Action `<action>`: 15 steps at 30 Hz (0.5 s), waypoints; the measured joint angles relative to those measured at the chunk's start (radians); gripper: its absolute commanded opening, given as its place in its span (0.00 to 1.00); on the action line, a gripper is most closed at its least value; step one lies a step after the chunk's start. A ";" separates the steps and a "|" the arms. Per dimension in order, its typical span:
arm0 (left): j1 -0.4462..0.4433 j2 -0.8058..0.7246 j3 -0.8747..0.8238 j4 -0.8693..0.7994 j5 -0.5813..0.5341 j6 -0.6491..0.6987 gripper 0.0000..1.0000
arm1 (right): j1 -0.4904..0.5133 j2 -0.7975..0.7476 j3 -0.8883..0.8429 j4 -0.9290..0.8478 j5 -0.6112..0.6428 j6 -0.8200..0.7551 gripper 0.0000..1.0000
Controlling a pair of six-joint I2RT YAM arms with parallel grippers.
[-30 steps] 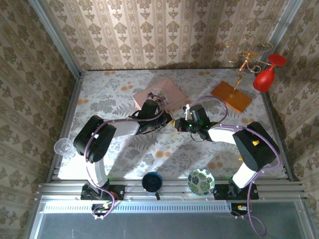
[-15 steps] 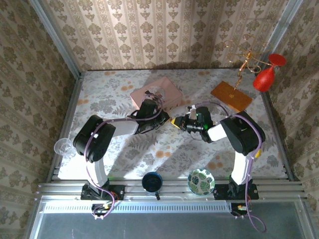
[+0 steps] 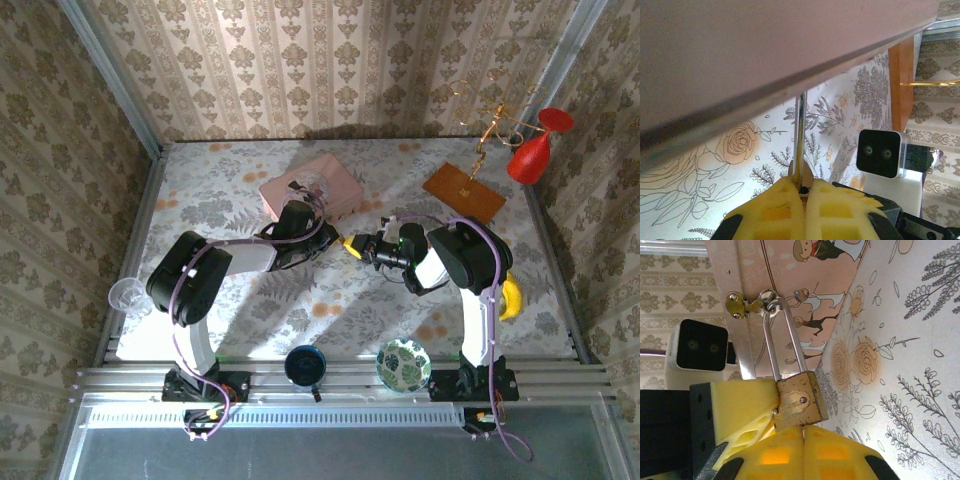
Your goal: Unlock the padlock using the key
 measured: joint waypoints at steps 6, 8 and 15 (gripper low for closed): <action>0.000 -0.006 -0.016 0.014 0.025 0.000 0.00 | -0.021 0.016 0.001 0.005 0.048 0.032 0.00; -0.002 -0.012 -0.023 0.016 0.043 0.000 0.00 | -0.032 0.032 0.001 0.004 0.067 0.038 0.00; -0.003 -0.023 -0.042 0.031 0.070 0.000 0.00 | -0.038 0.033 -0.006 0.014 0.094 0.043 0.00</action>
